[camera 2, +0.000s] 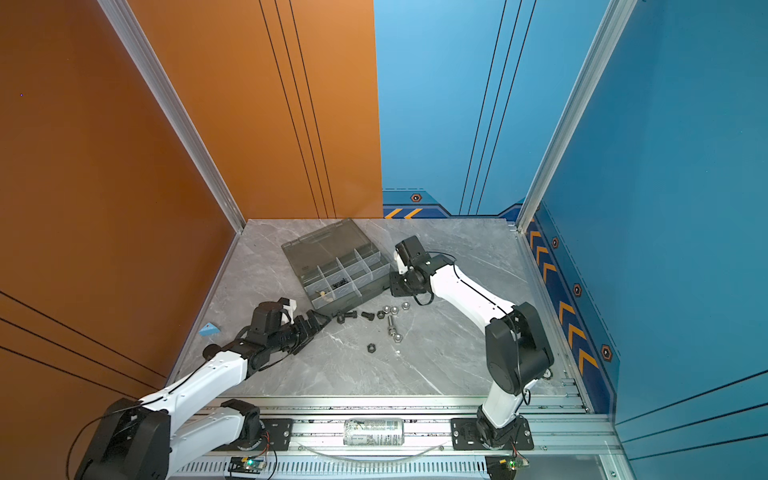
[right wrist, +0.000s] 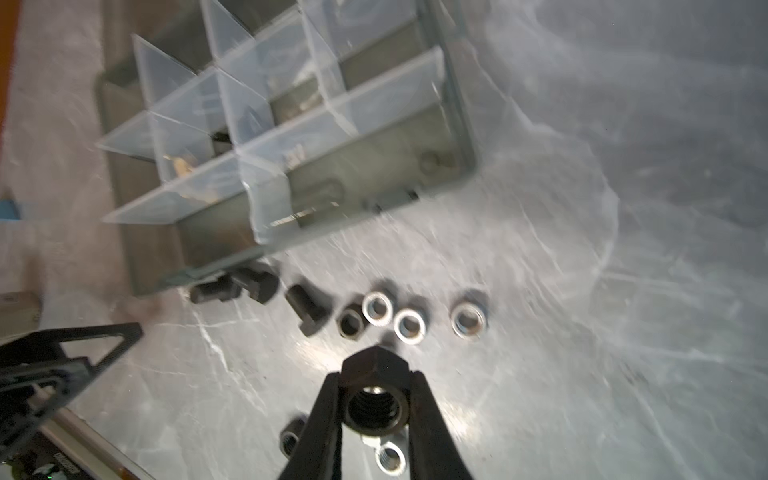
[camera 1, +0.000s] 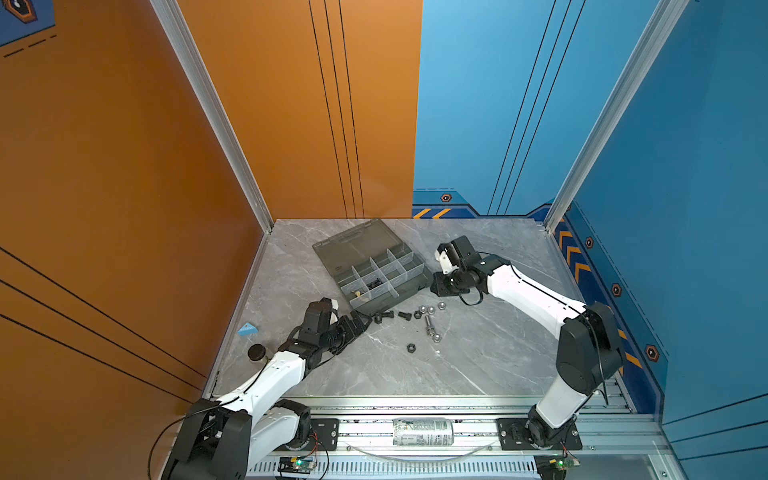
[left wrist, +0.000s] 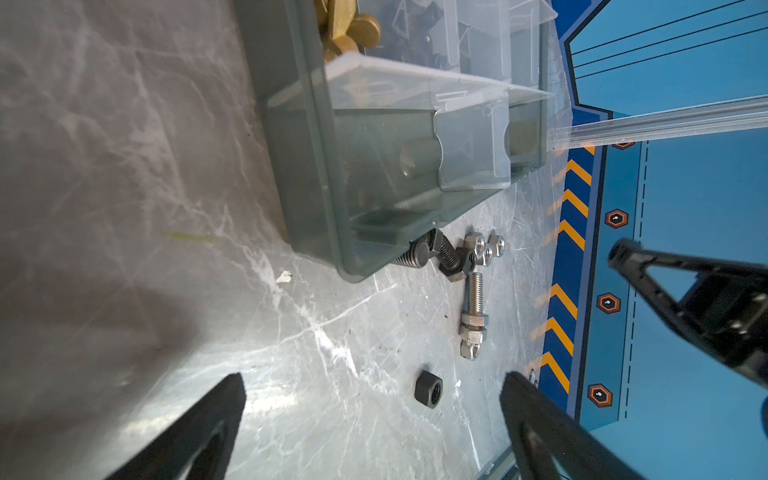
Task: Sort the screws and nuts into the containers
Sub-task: 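Lift the black hex nut and carry it over the box with the right gripper, then open the right gripper to drop the hex nut into a compartment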
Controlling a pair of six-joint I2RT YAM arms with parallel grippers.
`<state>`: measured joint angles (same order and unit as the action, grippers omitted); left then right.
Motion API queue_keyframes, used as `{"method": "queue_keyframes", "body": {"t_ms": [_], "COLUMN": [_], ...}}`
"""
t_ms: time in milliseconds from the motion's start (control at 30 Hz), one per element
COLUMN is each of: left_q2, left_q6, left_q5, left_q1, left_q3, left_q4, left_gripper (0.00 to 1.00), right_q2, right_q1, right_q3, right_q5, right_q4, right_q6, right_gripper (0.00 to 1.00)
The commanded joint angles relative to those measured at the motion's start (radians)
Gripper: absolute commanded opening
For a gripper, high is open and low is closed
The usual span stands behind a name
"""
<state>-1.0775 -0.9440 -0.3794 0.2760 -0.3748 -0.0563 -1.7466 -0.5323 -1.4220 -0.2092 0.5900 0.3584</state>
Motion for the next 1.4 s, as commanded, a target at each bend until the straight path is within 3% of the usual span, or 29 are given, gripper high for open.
{"method": "queue_keyframes", "body": {"t_ms": [0, 333, 533, 900, 1000, 1133, 1367], "left_q2": [0.007, 0.031, 0.048, 0.092, 0.091, 0.093, 0.093], "left_q6": [0.002, 0.007, 0.007, 0.002, 0.003, 0.001, 0.001], "left_q5": [-0.019, -0.014, -0.008, 0.004, 0.006, 0.005, 0.005], "left_q1": [0.008, 0.005, 0.005, 0.001, -0.001, 0.0, 0.0], "left_q3": [-0.022, -0.017, -0.012, 0.001, 0.002, 0.005, 0.005], "left_q4": [0.004, 0.024, 0.036, 0.057, 0.059, 0.056, 0.056], "left_gripper": [0.98, 0.98, 0.98, 0.98, 0.98, 0.98, 0.98], "right_q2": [-0.077, -0.365, -0.524, -0.606, -0.607, -0.602, -0.553], "right_q1": [-0.019, -0.064, -0.08, -0.088, -0.087, -0.088, -0.088], "right_q3": [-0.117, -0.437, -0.611, -0.66, -0.66, -0.66, -0.658], "right_q5": [-0.036, -0.001, 0.011, 0.055, 0.05, 0.052, 0.062], "right_q4": [-0.002, -0.047, 0.019, 0.054, 0.058, 0.068, 0.094], "right_q6": [-0.026, -0.05, -0.072, -0.086, -0.087, -0.091, -0.118], "right_gripper": [0.01, 0.0, 0.0, 0.0, 0.05, 0.26, 0.38]}}
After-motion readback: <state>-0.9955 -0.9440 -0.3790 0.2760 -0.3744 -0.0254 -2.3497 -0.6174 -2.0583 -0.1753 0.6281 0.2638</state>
